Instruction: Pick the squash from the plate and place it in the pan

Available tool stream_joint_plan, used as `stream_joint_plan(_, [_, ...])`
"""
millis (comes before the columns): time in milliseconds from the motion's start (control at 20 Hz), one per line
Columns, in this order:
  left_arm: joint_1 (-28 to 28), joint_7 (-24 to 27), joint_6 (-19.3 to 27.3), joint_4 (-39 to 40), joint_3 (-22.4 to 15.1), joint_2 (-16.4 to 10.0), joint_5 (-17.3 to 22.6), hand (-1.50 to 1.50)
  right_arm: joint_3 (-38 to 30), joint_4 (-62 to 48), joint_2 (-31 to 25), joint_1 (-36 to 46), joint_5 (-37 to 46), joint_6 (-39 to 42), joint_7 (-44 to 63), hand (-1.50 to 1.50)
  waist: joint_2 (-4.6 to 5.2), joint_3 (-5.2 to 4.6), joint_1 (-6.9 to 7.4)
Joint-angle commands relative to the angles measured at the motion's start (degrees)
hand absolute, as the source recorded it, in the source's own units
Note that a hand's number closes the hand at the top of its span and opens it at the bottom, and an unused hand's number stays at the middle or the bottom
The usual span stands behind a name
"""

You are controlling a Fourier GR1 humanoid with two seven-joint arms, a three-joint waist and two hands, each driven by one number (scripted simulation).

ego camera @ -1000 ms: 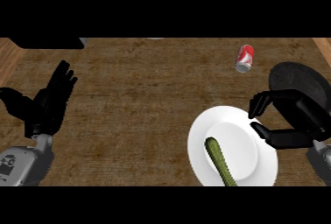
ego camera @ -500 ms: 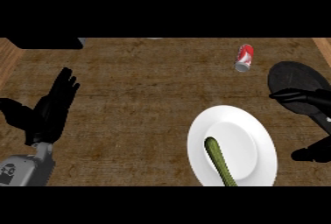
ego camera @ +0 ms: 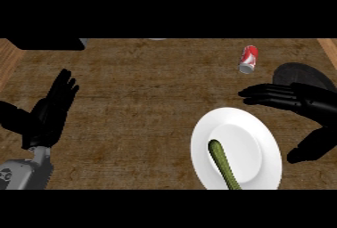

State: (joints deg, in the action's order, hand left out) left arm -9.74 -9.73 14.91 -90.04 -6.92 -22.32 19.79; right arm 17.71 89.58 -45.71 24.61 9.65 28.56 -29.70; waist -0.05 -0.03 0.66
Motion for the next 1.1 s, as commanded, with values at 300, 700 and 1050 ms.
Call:
stream_joint_plan(300, [0.2,-1.3,-1.3,-0.5,0.8,-0.1,-0.4,0.0,14.4,6.6,-0.5,5.0,15.8,9.8,9.8,-1.5,-0.08,-0.04,0.01])
stream_joint_plan(700, [-0.5,-1.4,-2.3,0.4,2.6,1.8,-2.1,0.0,12.2,13.2,-3.1,0.8,23.9,12.2,6.0,-1.5,-0.04,0.03,-0.79])
stream_joint_plan(1050, [0.5,-1.8,-4.1,-0.2,6.0,0.0,-1.7,0.0,13.4,22.3,-3.6,-5.7,34.4,7.3,11.6,-1.5,-0.1,0.04,-0.9])
